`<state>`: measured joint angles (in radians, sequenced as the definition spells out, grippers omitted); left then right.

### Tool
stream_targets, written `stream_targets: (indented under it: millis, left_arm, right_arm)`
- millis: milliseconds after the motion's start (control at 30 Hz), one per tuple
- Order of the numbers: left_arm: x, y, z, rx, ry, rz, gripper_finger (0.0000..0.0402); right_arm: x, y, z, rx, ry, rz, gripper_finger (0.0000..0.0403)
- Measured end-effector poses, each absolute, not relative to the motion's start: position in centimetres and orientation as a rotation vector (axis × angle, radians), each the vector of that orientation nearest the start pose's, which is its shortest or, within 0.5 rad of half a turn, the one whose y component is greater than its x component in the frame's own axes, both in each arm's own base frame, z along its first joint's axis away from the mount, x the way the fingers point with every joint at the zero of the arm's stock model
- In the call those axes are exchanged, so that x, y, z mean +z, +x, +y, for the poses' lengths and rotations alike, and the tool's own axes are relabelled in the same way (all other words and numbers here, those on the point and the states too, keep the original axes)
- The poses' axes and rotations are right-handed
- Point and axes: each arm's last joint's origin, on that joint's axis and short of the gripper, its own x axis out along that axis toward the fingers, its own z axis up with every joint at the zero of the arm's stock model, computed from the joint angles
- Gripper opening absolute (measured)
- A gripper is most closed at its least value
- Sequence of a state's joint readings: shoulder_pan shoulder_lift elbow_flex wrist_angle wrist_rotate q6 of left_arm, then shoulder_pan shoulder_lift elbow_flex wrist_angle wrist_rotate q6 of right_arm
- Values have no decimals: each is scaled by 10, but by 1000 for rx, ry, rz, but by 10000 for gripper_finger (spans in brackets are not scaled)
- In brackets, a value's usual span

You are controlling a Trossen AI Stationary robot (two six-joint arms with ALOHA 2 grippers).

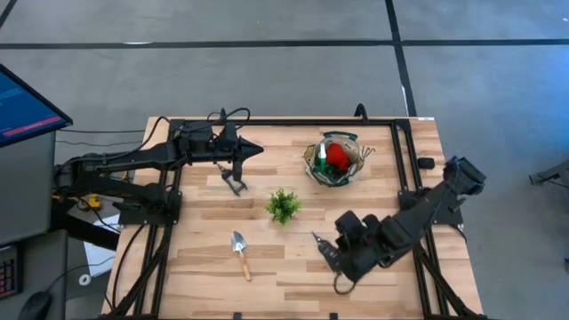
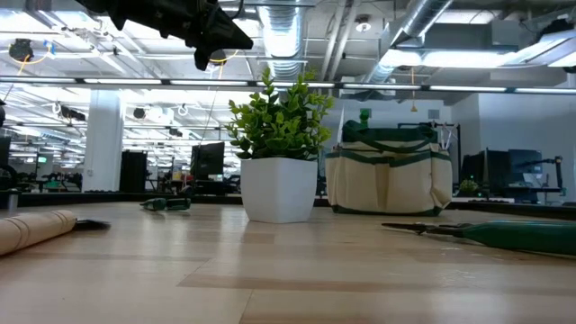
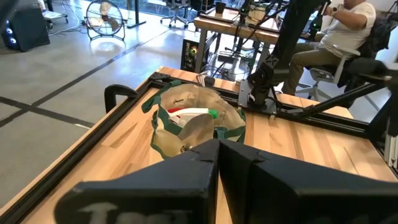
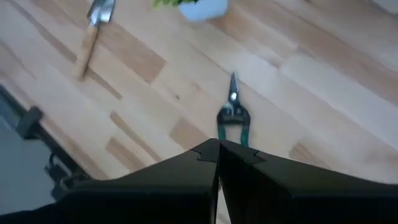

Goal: Pick & Place Garden tools in Gardening bag
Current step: Put the bottom green fruit pruner into the brown gardening bag

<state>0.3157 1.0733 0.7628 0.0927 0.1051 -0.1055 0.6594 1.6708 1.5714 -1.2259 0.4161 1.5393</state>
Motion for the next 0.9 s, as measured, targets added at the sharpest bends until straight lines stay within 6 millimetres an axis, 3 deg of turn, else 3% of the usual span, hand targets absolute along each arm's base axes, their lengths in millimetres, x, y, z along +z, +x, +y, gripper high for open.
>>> stream_targets:
  millis: [233,433,633,900]
  left_arm:
    - [297,229,72,221,-150,202,1]
    - [297,229,72,221,-150,201,1]
    - [297,229,72,221,-151,202,1]
    - [297,229,72,220,-150,202,1]
  right_arm:
    - [304,240,212,-657,713,979,0]
    - [276,228,218,-722,736,992,0]
    - [241,235,219,-672,803,1003,0]
    - [210,239,213,-644,848,992,0]
